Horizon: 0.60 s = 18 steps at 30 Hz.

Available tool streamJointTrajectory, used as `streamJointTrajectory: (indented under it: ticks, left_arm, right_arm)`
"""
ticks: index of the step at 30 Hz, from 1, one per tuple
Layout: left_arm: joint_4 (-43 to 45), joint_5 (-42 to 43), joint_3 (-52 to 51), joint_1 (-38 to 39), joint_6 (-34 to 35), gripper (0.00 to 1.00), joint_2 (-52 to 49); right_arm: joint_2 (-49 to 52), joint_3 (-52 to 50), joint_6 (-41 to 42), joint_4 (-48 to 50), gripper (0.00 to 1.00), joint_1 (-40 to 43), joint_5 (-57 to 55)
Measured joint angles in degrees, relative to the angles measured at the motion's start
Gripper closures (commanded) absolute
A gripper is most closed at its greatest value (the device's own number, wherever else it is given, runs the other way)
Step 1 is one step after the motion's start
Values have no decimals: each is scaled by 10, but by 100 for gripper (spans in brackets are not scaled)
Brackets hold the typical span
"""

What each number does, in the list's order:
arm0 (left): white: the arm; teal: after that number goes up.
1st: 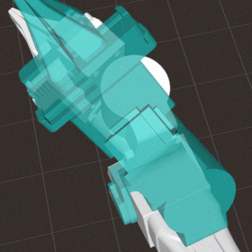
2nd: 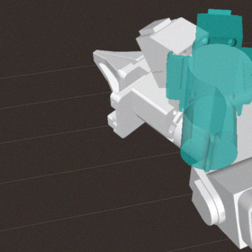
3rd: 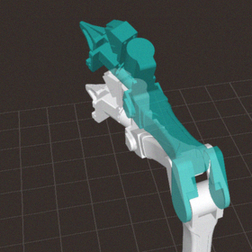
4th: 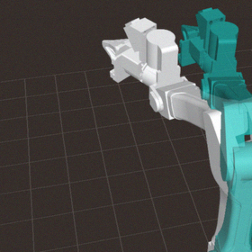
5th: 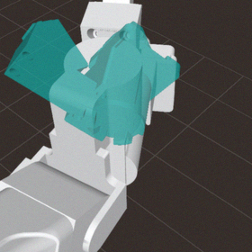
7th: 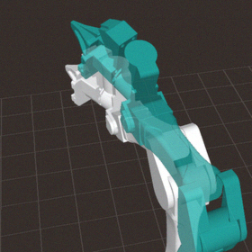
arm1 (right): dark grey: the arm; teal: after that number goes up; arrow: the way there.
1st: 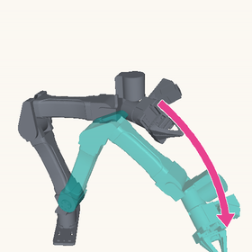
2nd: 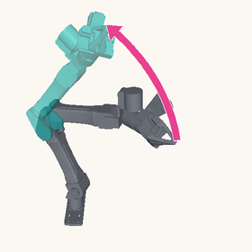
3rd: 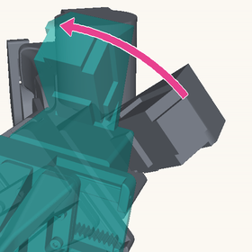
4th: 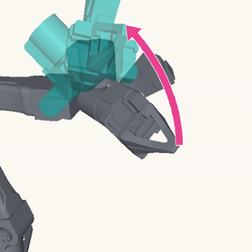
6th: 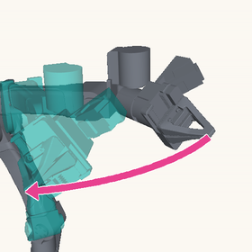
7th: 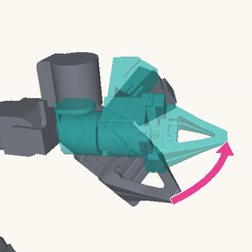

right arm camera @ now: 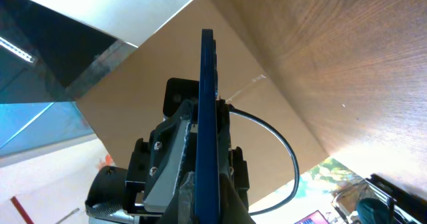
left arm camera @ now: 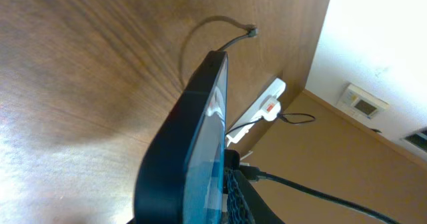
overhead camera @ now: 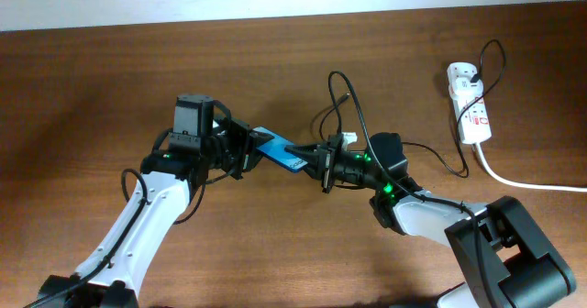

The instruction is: Plug charger to phone and switch on socket

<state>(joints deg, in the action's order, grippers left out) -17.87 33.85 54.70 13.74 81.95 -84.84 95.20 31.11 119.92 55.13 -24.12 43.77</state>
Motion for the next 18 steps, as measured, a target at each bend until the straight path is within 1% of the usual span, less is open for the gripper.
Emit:
streamJointTrajectory:
  ticks: [2, 8, 9, 10, 11, 13, 15, 16, 17, 18]
  left_arm:
    - [8, -14, -1, 7, 0, 82, 0]
    - [19, -27, -1, 15, 3, 100, 0]
    - [26, -27, -2, 14, 1, 100, 0]
    - [27, -27, -2, 14, 2, 100, 0]
    - [25, -28, -2, 14, 2, 100, 0]
    - [14, -30, -2, 15, 2, 100, 0]
    - [14, -30, -2, 20, 2, 100, 0]
    - [14, -30, -2, 20, 1, 100, 0]
    - [14, -33, -2, 19, -6, 100, 0]
    - [14, -33, -2, 15, -12, 100, 0]
  right_arm:
    - [0, 0, 1, 1, 96, 1, -2]
    - [0, 1, 0, 3, 95, 0, -19]
    - [0, 2, 0, 4, 93, 0, -22]
    - [0, 2, 0, 4, 84, -1, -23]
    - [0, 2, 0, 4, 79, -2, -23]
    - [0, 2, -2, 2, 63, -9, -16]
    - [0, 2, -4, 2, 51, -18, -8]
    - [0, 2, -12, -2, 43, -18, -7]
    - [0, 2, -33, -2, 28, -18, -5]
    - [0, 2, -76, -17, 12, -18, -3]
